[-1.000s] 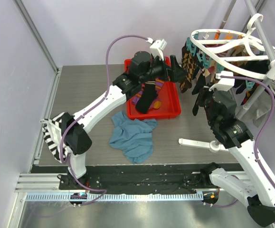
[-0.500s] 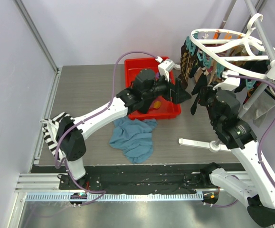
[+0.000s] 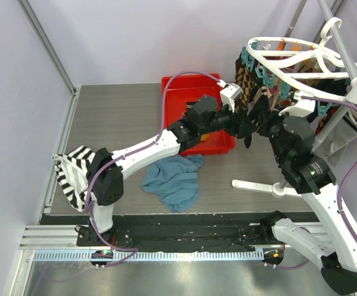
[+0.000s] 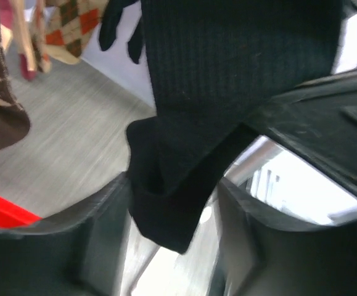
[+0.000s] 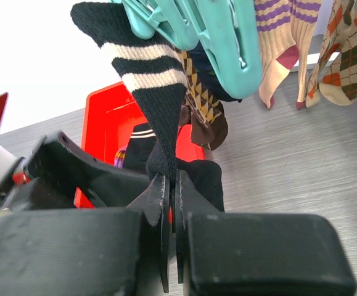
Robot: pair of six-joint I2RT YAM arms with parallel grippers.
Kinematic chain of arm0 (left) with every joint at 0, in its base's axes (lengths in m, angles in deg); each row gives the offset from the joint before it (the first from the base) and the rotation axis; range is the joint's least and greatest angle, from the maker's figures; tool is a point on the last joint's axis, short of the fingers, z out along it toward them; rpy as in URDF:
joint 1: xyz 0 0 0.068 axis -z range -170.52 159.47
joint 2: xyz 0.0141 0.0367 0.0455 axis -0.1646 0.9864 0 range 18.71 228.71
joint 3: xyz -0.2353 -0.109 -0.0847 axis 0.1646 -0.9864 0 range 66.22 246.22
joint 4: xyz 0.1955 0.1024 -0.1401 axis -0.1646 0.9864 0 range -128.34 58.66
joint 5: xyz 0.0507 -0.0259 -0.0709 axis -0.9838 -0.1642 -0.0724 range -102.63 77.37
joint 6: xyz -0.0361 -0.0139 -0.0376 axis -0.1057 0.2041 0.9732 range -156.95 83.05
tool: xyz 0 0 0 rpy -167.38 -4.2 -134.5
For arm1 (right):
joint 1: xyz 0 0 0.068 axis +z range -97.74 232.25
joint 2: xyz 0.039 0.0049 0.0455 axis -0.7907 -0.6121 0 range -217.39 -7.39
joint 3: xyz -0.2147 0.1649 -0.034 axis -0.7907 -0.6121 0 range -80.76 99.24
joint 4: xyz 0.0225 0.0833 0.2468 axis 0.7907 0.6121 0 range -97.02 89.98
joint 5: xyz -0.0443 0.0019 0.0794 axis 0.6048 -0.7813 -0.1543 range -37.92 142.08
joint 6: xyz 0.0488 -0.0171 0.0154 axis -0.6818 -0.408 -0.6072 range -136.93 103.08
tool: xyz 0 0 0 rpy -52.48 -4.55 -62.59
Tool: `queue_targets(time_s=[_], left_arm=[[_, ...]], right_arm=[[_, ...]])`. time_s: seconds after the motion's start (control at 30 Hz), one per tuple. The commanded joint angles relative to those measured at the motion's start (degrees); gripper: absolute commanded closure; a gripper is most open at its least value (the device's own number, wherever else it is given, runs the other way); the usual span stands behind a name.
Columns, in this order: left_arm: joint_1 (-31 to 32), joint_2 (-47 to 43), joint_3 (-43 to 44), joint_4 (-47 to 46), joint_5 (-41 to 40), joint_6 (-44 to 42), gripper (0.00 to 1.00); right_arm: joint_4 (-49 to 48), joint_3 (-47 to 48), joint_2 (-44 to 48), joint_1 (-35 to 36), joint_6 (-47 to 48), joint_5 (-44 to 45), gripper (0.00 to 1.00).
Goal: Remove the socks clipped to the hanger
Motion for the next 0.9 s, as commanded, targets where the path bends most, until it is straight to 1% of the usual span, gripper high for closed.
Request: queue_targets(time_s=[0.0,0.03,0.1,0.13,0.23,0.3,0.33,0.4,0.43,0.53,0.6,0.63,0.67,0.7,0.73,0.8,0.87], left_arm=[[1.09,-0.44,-0.89,-7.47,-4.82,-0.7,0.54],[1.18,-0.62,-0.98,-7.91,-5.35,-0.61,0.69],[1.62,-0.53,-0.72,-7.48,-5.36,-0.43,0.85],[1.79,-0.53,-0.63,-7.04,-6.05,-0.43,1.0],[2.15,-1.06,-1.77,-6.59,-7.29,-0.17,1.0],[2.15,-1.76,-3.09,-7.21,-7.99,-0.08,1.0],[2.15,-2.02,-3.44,-7.3,-8.43,0.18,1.0],[2.41,-2.99,-4.85,-7.12,-9.48,0.01,1.0],[2.5,-3.43,-5.37,-7.12,-9.75,-0.52,1.0],[2.67,-4.65,-7.66,-7.47,-11.42,-0.96,1.0],[2.67,-5.19,-8.89,-7.56,-12.12,-1.05,1.0],[2.67,-5.45,-9.42,-7.82,-12.47,-1.22,1.0],[2.67,-6.06,-10.38,-8.17,-12.91,-1.23,1.0],[2.76,-6.42,-10.82,-8.44,-13.18,-1.14,1.0],[2.76,-6.59,-11.26,-8.7,-14.14,-1.22,1.0],[2.94,-7.3,-11.88,-8.7,-14.84,-1.57,1.0],[3.02,-7.56,-11.97,-8.62,-15.11,-1.66,1.0]], right_arm=[[-0.51,1.99,0.5,-0.23,-1.73,-1.0,0.99],[-0.34,1.99,0.5,-0.14,-1.73,-1.09,0.99],[0.01,2.6,0.5,-0.23,-1.81,-1.53,0.99],[0.62,2.95,0.59,-0.23,-1.9,-1.45,0.98],[2.12,4.79,0.42,-0.23,-2.25,-2.15,0.92],[3.87,5.5,0.68,-0.14,-2.52,-2.59,0.86],[4.84,7.07,0.25,-0.23,-2.78,-2.68,0.71],[9.56,9.62,-0.63,-0.23,-3.22,-2.59,0.62],[11.34,12.77,-1.42,-0.14,-3.48,-2.85,0.59],[16.79,19.18,-3.8,-0.14,-4.01,-3.73,0.57],[19.6,22.62,-6.34,-0.23,-4.01,-4.96,0.52],[20.66,26.64,-7.48,-0.14,-3.93,-5.22,0.48],[21.71,28.68,-8.89,-0.23,-3.58,-5.83,0.44],[23.55,30.79,-11.42,-0.14,-3.49,-5.75,0.43],[24.35,34.9,-12.93,-0.14,-3.31,-5.32,0.42],[25.67,38.79,-16.52,-0.23,-2.78,-4.27,0.42],[26.55,44.68,-18.82,-0.23,-2.35,-3.38,0.42]])
